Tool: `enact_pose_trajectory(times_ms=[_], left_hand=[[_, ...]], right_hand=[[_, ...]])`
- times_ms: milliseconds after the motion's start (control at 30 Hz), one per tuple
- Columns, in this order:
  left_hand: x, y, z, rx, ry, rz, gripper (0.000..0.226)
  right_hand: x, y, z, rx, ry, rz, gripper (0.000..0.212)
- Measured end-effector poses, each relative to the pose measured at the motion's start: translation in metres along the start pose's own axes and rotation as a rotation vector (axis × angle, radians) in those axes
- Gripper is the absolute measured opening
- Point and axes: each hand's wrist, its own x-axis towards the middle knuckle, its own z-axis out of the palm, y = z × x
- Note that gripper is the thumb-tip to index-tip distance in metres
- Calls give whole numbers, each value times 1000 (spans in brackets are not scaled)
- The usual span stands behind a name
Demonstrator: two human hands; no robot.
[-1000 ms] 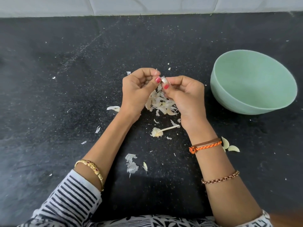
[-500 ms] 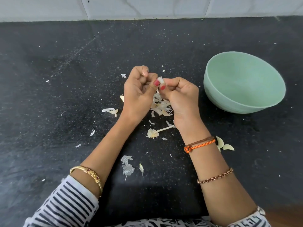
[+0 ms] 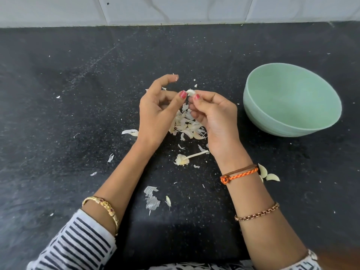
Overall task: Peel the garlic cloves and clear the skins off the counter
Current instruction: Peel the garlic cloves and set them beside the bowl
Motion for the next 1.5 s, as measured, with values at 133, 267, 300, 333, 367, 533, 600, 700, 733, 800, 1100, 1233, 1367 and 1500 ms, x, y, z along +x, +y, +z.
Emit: enact_pose_trajectory(times_ms=[133,267,300,333,367,533,600,700,733,800,1100,1233,1367,1500], left_hand=[[-1,2,4,-131,20,-77,22],[-2,3,6,-153,20,-94,15],[-2,3,5,-157,28,-96,15],[-2,3,5,-165,31,-98,15],[-2,4,5,-177,26,-97,16],[-5,8,9,-231,-72,-22,21],[-5,8,9,-239,-83,-20,20],[-5,8,9,-201,-67,1,22],[-5,8,10,-190,-41,14,23],[-6,8,10,-145,17,33,23],[-6,1,5,335,110,101,8],[-7,1,6,339,94,102,7],[-7,3,7,367,129,116,12],[-7,4,7,371,116,82,11]], right_hand=[[1,1,-2,-41,26,-31,12],[0,2,-2,-60,23,-66,13],[0,2,-2,-65,21,-63,13],[0,2,-2,-68,20,-56,13],[0,2,-1,-64,23,-47,12],[0,0,1,83,85,-2,13],[-1,0,3,79,108,-28,12],[1,3,4,89,168,-85,11],[2,3,2,96,195,-103,11],[4,3,0,41,219,-149,13],[5,11,0,-484,95,-445,15],[8,14,-2,-569,110,-542,13],[9,12,-5,-592,98,-592,13],[11,14,-6,-657,104,-648,12]])
